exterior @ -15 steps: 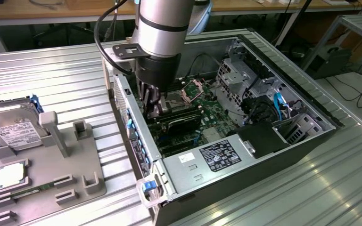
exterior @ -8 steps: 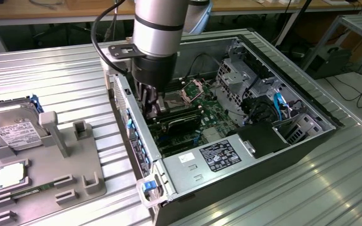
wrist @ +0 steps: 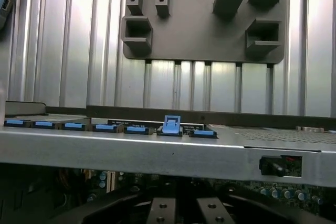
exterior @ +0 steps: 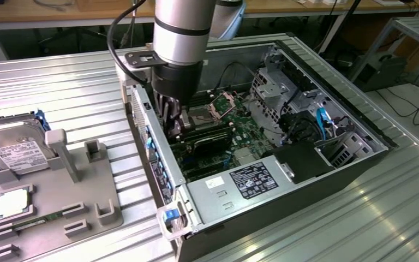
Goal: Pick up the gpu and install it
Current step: 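Press down on the gpu until it lock into place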
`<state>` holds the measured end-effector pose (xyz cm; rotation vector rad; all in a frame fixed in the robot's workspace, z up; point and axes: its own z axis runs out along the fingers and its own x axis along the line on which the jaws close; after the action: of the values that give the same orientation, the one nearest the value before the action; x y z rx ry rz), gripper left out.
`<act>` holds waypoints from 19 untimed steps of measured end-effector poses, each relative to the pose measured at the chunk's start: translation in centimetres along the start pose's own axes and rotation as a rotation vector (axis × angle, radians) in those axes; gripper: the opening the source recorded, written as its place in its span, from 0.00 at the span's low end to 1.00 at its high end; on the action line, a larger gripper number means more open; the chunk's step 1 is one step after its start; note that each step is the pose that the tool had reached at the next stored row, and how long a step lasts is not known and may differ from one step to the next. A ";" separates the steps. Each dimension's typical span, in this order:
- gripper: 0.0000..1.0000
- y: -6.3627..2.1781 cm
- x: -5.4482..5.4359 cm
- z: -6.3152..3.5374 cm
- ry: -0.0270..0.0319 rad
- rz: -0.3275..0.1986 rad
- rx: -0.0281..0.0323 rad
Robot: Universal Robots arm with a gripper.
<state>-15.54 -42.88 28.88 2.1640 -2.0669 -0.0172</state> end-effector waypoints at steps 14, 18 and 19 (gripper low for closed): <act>0.11 -1.47 0.0 0.17 0.0009 -0.010 0.0011; 0.11 -2.13 0.0 0.09 0.0014 -0.013 0.0014; 0.11 -2.14 0.0 0.09 0.0014 -0.013 0.0014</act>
<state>-13.43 -42.79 28.54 2.1781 -2.0522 -0.0157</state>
